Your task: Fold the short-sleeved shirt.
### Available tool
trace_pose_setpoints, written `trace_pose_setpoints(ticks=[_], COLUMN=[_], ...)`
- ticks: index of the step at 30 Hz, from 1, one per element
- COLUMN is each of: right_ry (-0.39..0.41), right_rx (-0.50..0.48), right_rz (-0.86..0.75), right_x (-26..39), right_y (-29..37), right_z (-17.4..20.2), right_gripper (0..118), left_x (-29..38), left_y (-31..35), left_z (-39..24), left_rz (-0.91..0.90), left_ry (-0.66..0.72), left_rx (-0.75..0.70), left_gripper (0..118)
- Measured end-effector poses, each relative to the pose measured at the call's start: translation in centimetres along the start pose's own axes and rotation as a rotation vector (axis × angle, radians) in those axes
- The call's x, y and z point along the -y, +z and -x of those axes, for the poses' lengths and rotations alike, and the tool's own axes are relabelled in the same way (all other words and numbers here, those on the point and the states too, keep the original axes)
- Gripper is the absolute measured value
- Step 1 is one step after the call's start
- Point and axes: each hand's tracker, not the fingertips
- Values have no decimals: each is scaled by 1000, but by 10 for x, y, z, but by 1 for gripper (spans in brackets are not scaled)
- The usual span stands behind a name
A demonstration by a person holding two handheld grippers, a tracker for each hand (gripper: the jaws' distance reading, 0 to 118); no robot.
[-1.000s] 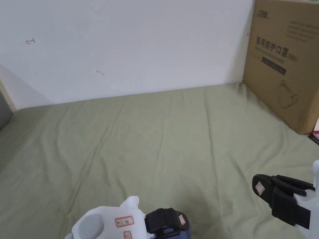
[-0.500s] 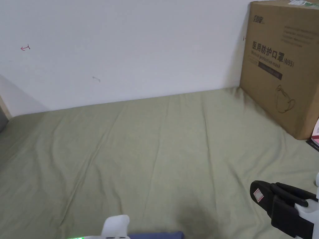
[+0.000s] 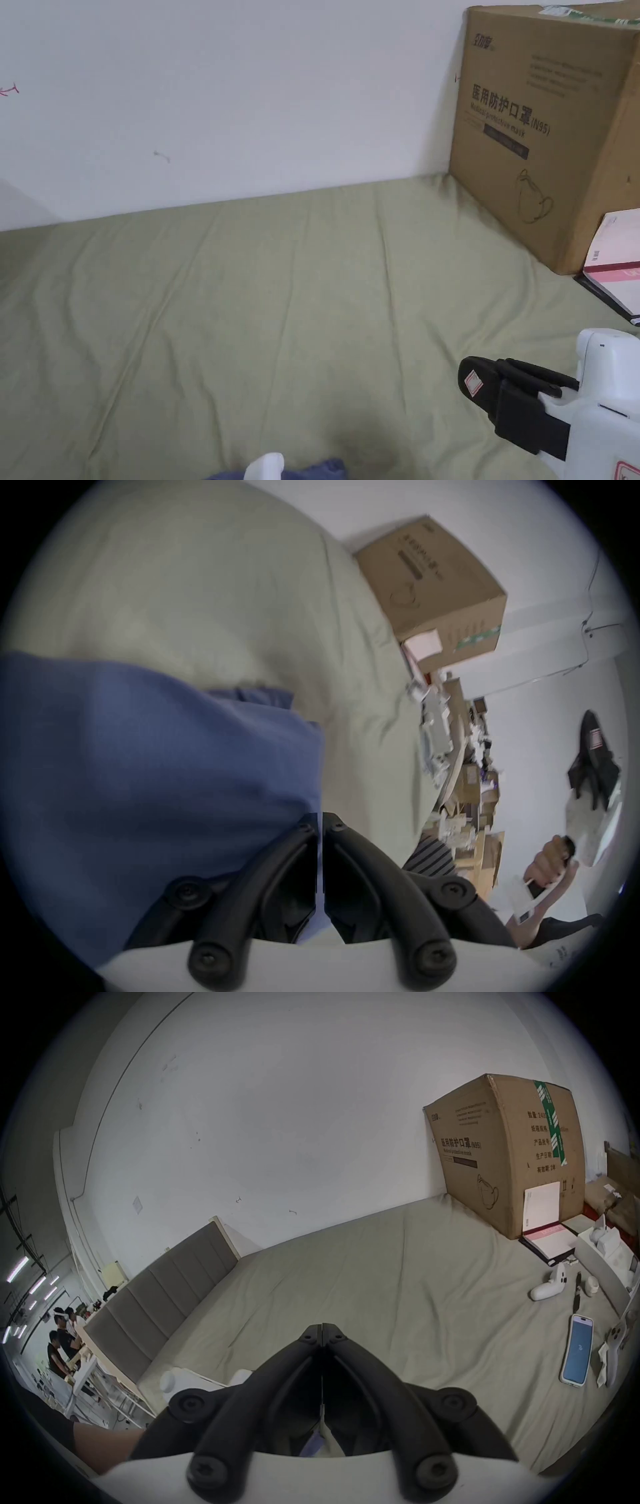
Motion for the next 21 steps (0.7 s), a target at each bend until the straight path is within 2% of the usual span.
trace_pose_setpoints(ticks=[2, 4, 7, 13, 15, 16, 18, 21], right_ry=[10, 40, 80, 241, 286, 293, 294, 270], right_rx=[-9, -8, -1, 49, 152, 168, 186, 302], right_rz=[-14, -51, -154, -410, -429, -438, -488, -487], right_x=[-4, -10, -18, -20, -19, -17, -11, 1], right_y=[3, 7, 15, 19, 14, 11, 6, -6], right_z=[6, 14, 29, 57, 67, 69, 68, 62], right_gripper=[0, 0, 0, 0, 0, 0, 0, 0], left_x=[0, 0, 9, 27, 27, 26, 22, 24], left_y=[40, 83, 144, 195, 194, 192, 187, 176], left_z=[-20, -51, -89, -127, -133, -135, -131, -121], left_rz=[-150, -336, -653, -1105, -1175, -1184, -1172, -1165], left_ry=[-36, -183, -436, -640, -653, -660, -650, -637], left_rx=[9, -47, -245, -555, -659, -702, -705, -717], left_gripper=[3, 3, 3, 3, 3, 3, 3, 3])
